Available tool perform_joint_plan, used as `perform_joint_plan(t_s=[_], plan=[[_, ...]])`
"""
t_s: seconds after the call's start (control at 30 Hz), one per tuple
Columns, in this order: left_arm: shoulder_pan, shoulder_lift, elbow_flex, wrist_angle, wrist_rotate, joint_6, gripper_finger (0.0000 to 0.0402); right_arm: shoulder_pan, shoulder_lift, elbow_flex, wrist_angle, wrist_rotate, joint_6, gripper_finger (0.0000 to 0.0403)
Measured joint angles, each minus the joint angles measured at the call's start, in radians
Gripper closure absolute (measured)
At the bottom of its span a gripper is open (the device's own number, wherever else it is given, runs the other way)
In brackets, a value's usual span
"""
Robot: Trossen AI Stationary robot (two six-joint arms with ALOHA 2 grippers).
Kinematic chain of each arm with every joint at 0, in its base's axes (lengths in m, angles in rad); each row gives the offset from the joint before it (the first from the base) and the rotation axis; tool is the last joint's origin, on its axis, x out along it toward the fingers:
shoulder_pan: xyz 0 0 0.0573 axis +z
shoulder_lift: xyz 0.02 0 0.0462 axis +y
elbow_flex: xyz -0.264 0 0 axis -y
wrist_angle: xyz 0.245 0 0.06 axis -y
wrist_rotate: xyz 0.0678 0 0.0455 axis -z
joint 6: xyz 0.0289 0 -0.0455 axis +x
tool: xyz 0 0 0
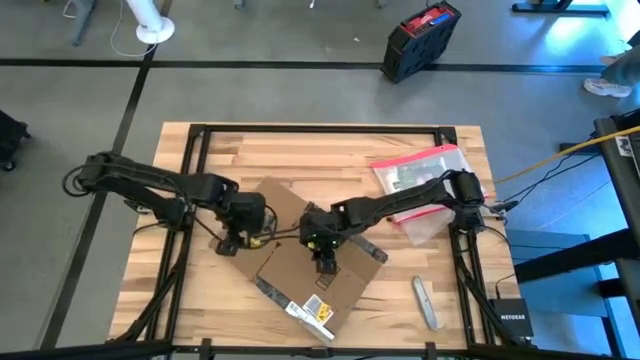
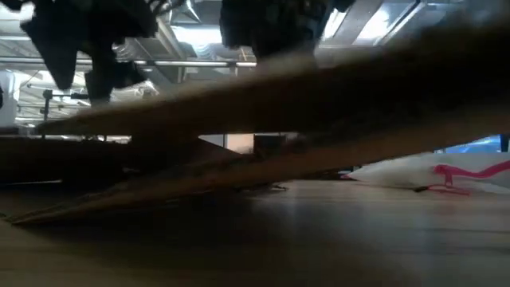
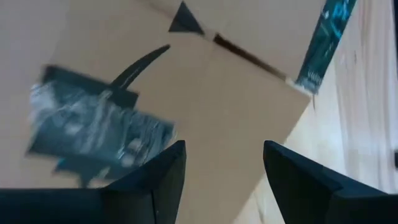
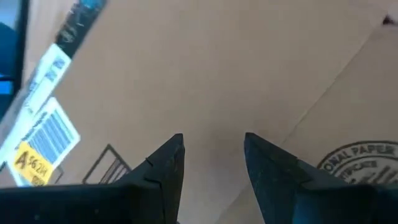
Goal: Unpack boxes
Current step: Break down the cardboard box with the gray cutter until it is fully flat
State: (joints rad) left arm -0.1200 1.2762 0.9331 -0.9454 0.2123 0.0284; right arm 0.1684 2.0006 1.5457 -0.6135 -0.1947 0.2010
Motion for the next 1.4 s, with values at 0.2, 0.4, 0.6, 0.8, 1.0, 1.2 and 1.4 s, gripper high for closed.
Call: perform_joint_plan(t_s=[0.2,0.4,0.6,0.8,1.0,1.2,1.4], plan=[[0.019,0.000,-0.170,0.224,0.021,-0.050,0.0196,0.033,0.000,-0.118,0.069,0.023,0.035,0.0243],[0.070,0.003,-0.305,0.371,0.022,-0.073,0.0196,0.051,0.000,-0.209,0.177,0.032,0.053,0.0243],[0.137,0.014,-0.384,0.433,0.033,-0.072,0.0196,0.032,-0.036,-0.196,0.164,0.046,0.048,0.0243],[0.210,0.050,-0.386,0.456,0.048,-0.078,0.0196,0.070,-0.120,-0.194,0.005,0.063,-0.010,0.0243],[0.288,0.108,-0.382,0.479,0.059,-0.079,0.0196,0.110,-0.110,-0.238,0.052,0.009,0.008,0.0243],[0.374,0.134,-0.384,0.579,0.045,-0.082,0.0196,0.108,-0.087,-0.308,0.248,-0.020,0.094,0.0243],[0.468,0.139,-0.382,0.706,0.024,-0.108,0.0196,0.068,-0.012,-0.318,0.445,-0.086,0.148,0.0243]])
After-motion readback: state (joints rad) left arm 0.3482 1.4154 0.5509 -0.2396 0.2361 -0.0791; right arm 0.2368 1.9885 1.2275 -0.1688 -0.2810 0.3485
